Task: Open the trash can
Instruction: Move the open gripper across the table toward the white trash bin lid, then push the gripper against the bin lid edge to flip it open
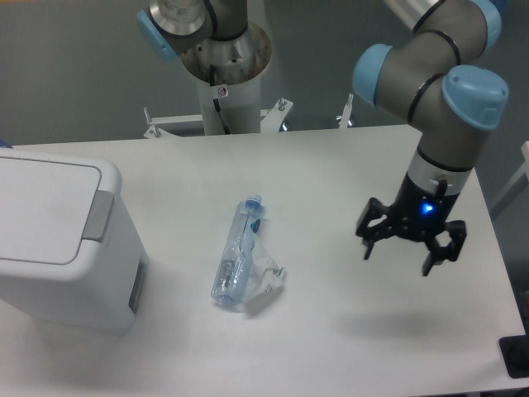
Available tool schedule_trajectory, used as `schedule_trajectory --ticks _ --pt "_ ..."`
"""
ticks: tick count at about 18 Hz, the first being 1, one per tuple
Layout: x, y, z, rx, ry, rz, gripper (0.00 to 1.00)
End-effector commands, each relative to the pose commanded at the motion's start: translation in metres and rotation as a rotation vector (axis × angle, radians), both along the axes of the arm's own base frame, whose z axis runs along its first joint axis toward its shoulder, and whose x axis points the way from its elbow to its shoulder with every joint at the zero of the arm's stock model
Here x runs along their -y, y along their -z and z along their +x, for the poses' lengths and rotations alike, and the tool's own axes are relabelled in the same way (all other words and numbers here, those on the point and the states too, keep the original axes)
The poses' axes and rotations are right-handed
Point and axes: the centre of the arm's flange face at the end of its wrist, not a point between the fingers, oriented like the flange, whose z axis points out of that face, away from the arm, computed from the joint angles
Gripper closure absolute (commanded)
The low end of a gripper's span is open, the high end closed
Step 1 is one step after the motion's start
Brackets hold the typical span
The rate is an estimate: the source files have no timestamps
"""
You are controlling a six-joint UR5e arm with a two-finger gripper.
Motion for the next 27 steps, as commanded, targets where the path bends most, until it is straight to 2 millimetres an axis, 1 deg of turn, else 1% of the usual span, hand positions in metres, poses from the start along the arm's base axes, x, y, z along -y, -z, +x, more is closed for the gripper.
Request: schedule_trajectory --ticks 2,4,7,9,10,11,12,13,15,18,19,20,22,23,24,27 --pt "-0.016 -0.015 0.026 0.014 -0.006 0.009 0.00" --pt "-0.026 -0.031 0.048 0.007 0.011 0.025 0.00" --pt "-0.053 -0.049 0.094 0.019 0.084 0.072 0.00" --pt "-0.063 -0.047 0.131 0.023 0.141 0.077 0.00" --pt "-0.063 -0.052 0.145 0.013 0.153 0.089 0.00" --pt "-0.067 -0.049 0.160 0.015 0.174 0.096 0.00" --pt "-0.070 -0.051 0.180 0.012 0.200 0.108 0.00" --pt "-0.068 -0.052 0.195 0.013 0.216 0.109 0.00" --pt "-0.061 -0.057 0.208 0.014 0.220 0.115 0.00" --pt "-0.064 -0.065 0.227 0.025 0.230 0.125 0.00" --pt "-0.067 -0.067 0.235 0.044 0.217 0.123 0.00" --pt "-0.066 -0.073 0.242 0.062 0.190 0.123 0.00" --pt "-0.068 -0.079 0.250 0.090 0.158 0.122 0.00" --pt "-0.071 -0.078 0.260 0.098 0.165 0.118 0.00" --pt "-0.073 -0.073 0.264 0.102 0.172 0.113 0.00" --pt "-0.075 -0.061 0.263 0.088 0.174 0.124 0.00"
